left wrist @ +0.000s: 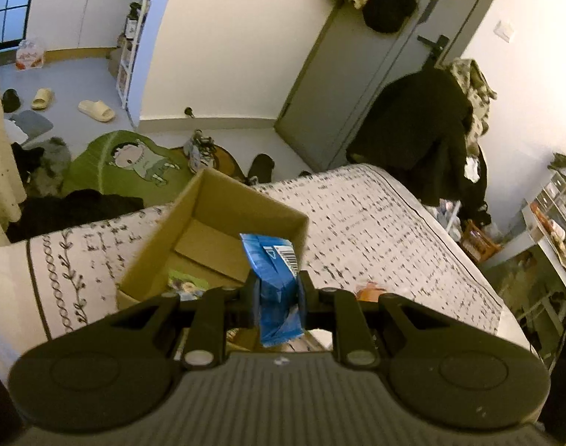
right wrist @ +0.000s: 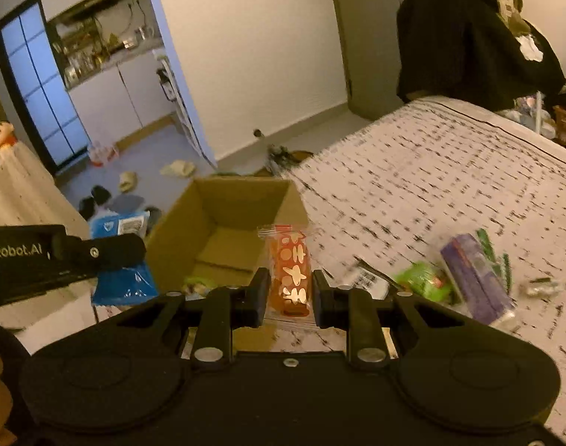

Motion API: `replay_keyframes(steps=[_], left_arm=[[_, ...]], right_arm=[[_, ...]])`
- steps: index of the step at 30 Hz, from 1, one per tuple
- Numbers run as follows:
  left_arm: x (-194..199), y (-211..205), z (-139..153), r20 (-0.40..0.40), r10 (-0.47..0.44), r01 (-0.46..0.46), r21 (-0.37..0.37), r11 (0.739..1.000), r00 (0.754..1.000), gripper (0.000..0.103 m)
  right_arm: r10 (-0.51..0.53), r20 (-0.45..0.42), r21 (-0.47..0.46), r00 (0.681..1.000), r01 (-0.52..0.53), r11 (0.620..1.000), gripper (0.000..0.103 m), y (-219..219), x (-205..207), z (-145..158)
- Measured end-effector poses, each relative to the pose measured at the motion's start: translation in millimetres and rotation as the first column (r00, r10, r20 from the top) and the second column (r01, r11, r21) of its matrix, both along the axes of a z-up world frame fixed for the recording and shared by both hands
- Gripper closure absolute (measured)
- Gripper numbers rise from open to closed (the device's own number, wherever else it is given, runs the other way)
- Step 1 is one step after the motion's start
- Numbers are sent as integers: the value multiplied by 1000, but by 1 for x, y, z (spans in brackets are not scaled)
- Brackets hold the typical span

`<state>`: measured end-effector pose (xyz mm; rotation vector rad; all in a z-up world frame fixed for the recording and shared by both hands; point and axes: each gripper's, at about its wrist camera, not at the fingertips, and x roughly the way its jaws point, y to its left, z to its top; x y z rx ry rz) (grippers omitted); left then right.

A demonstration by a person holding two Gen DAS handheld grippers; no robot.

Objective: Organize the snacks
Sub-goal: 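Lower both snacks into the cardboard box and open both grippers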

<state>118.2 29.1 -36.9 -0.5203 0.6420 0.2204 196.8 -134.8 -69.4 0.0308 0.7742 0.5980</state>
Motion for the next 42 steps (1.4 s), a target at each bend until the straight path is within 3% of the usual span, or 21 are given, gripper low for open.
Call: replay_keyframes(steps=[11, 21, 24, 34, 38, 42], left_arm=[[8, 42, 3, 14, 60, -60, -7, 998, 998, 85], [27, 73, -11, -22, 101, -102, -13, 995, 995, 85], [32, 75, -16, -35, 106, -106, -13, 994, 994, 85], [49, 61, -24, -68, 69, -71, -24, 997, 995, 85], [53, 51, -21, -65, 41, -42, -16, 999, 997, 85], [56, 46, -17, -84, 11, -12, -9, 1000, 996, 73]], right_arm=[[1, 2, 122, 1000, -1, 993, 79, 29, 7, 1], [68, -30, 87, 997, -65, 994, 79, 65, 4, -22], [83, -15, 58, 996, -82, 995, 76, 69, 0, -23], [-15, -40, 41, 999, 17, 999, 51, 50, 11, -23], [-60, -35, 17, 998, 60, 998, 50, 41, 14, -27], [-66, -17, 8, 998, 66, 998, 48, 32, 11, -19]])
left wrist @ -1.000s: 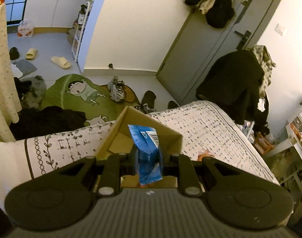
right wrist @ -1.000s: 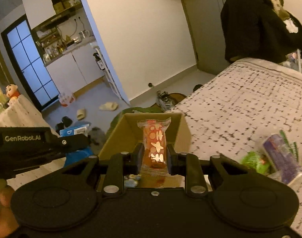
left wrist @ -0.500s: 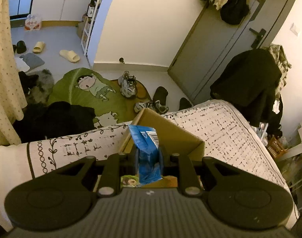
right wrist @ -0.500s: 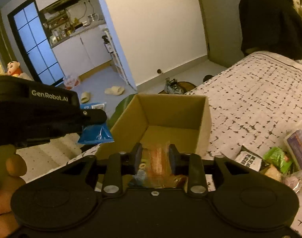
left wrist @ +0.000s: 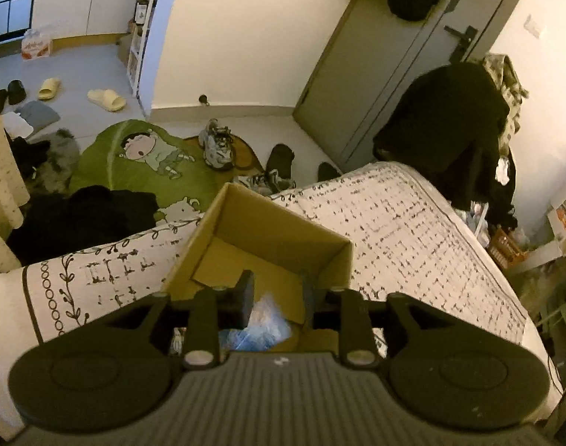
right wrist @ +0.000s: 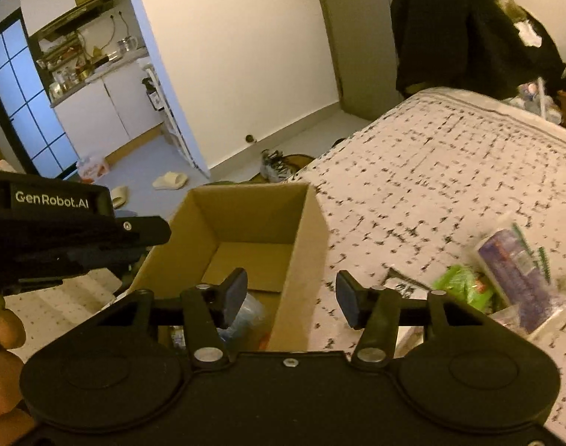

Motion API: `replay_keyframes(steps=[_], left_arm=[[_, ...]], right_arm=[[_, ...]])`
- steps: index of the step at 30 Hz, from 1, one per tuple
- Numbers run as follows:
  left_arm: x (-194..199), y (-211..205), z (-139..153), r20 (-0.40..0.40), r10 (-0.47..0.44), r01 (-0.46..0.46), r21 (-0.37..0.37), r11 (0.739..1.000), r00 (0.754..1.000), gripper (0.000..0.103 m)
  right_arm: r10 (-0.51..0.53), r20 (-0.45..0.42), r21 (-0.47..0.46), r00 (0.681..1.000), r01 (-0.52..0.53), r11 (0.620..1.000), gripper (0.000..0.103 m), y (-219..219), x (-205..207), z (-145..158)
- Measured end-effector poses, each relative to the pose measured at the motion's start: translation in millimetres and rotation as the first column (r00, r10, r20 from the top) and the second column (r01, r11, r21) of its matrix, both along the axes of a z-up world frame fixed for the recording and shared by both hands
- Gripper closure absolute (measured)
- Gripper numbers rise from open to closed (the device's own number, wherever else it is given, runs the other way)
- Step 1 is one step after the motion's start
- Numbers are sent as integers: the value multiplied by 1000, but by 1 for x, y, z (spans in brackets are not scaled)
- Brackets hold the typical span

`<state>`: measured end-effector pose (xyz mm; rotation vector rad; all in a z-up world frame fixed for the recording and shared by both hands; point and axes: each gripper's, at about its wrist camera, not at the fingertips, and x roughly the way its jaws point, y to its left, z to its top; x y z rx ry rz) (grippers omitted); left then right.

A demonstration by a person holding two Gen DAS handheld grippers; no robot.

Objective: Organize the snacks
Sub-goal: 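Lower both snacks into the cardboard box and open both grippers, then move both tools back over the remaining snacks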

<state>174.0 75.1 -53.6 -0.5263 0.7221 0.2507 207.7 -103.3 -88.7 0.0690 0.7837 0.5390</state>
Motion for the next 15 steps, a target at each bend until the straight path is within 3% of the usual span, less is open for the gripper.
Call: replay_keyframes(steps=[5, 9, 15], left_arm=[[-11, 1, 8, 10, 58, -58, 17, 998, 998, 48], [-20, 0, 14, 12, 53, -53, 46, 998, 999, 28], [-30, -4, 18, -33, 49, -45, 106, 993, 998, 17]], right_arm=[[60, -1, -27, 998, -60, 998, 42, -3, -8, 8], [87, -14, -23, 996, -87, 996, 39, -8, -15, 17], [76, 37, -64, 996, -73, 995, 21, -24, -21, 28]])
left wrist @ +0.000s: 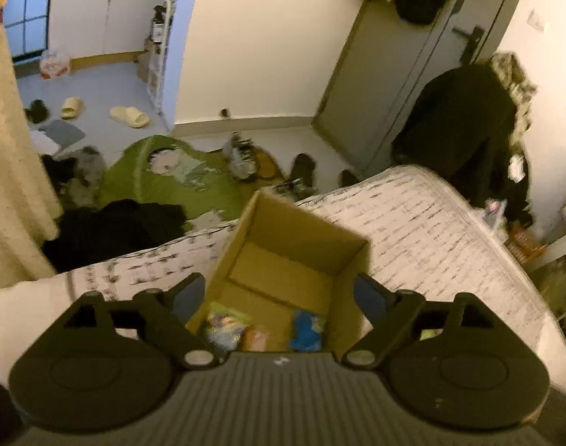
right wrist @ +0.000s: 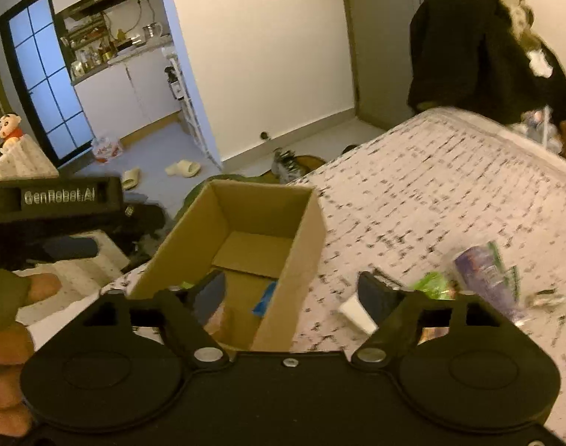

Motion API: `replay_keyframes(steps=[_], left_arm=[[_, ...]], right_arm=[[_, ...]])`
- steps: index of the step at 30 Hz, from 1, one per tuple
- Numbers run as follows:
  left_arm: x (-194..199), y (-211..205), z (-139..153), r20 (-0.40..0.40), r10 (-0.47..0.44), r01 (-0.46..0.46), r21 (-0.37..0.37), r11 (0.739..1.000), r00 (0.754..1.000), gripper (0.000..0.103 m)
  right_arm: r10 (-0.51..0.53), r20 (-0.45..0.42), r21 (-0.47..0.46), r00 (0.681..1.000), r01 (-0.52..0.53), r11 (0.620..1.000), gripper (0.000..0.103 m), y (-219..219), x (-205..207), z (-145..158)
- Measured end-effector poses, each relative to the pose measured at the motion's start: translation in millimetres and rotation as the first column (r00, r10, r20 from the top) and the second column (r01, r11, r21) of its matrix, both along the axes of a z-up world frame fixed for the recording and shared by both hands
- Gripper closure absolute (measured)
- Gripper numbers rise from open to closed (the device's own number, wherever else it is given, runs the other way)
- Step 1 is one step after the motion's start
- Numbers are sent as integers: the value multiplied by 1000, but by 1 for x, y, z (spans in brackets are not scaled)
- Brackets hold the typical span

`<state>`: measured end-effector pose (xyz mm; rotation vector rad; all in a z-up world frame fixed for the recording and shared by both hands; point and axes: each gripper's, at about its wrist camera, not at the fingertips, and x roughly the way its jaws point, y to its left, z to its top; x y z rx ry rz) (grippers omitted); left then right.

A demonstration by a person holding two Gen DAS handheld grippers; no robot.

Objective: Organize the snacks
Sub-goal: 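Move both tools back over the remaining snacks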

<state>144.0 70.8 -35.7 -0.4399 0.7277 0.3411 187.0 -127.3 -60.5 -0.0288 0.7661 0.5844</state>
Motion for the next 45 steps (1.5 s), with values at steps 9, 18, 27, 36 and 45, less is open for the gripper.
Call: replay_keyframes(steps=[9, 18, 27, 36, 45], left_arm=[[-17, -8, 1, -9, -35, 35, 12, 999, 999, 14], [-25, -34, 9, 56, -84, 82, 27, 996, 995, 0], [-24, -73, 16, 98, -159, 159, 16, 987, 982, 0], [-17, -109, 18, 99, -245, 246, 1, 969, 964, 0], [-10, -132, 14, 65, -230, 230, 18, 973, 971, 0]], right_arm=[[-31, 69, -80, 997, 36, 996, 12, -39, 0, 14], [-128, 35, -106, 991, 131, 986, 12, -93, 4, 4], [-219, 16, -78, 976, 220, 972, 10, -145, 7, 1], [-301, -8, -37, 954, 300, 953, 9, -174, 14, -5], [-321, -8, -35, 947, 321, 947, 8, -191, 15, -6]])
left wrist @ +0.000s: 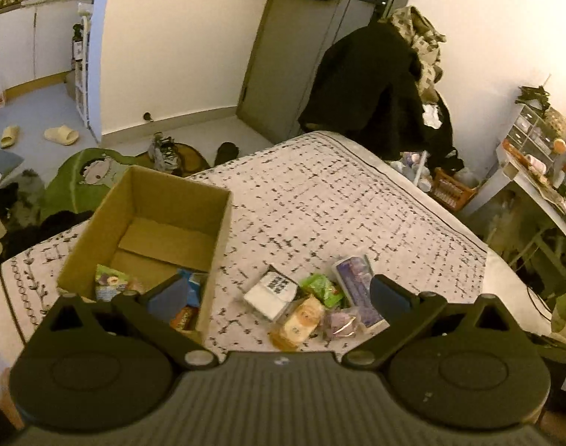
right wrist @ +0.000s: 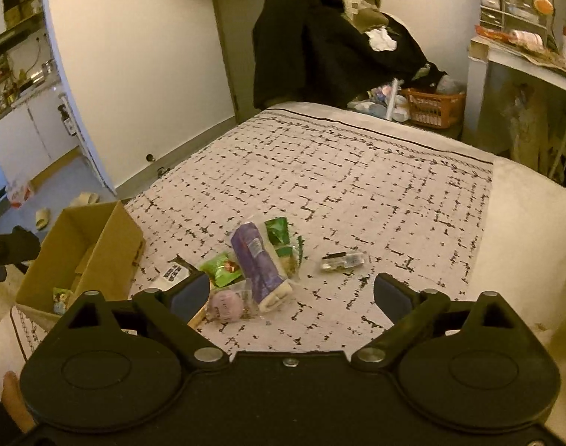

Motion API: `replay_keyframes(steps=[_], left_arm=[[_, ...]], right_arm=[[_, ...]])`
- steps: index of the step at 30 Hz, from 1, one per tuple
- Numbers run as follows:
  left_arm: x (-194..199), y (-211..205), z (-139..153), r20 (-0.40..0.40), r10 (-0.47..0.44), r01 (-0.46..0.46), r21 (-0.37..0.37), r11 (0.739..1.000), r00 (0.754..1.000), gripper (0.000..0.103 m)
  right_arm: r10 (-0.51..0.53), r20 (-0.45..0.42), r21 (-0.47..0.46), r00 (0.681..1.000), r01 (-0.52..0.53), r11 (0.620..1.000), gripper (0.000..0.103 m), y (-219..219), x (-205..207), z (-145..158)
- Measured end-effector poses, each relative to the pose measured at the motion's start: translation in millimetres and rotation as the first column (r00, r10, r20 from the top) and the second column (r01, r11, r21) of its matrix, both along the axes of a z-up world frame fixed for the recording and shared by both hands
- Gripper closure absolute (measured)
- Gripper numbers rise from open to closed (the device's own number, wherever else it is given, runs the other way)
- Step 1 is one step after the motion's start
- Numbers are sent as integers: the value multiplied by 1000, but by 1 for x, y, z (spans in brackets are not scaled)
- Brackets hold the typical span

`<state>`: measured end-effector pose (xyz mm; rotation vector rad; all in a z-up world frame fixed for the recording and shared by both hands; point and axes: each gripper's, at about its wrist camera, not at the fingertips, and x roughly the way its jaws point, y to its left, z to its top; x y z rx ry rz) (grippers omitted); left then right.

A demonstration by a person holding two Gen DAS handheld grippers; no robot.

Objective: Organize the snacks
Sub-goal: 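Move both tools back over the remaining snacks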

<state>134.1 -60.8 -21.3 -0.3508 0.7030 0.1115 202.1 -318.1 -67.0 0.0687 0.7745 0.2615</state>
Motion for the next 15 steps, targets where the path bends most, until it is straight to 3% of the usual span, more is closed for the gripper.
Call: replay_keyframes(steps=[3, 15], left_arm=[[3, -6, -3, -6, 13, -13, 18, 1000, 1000, 0], [20, -28, -30, 14, -66, 67, -58, 996, 998, 3]], right_arm=[[-17, 0, 9, 1000, 17, 1000, 8, -6, 2, -2], [-8, -40, -5, 999, 8, 1000, 18, -4, 20, -20]])
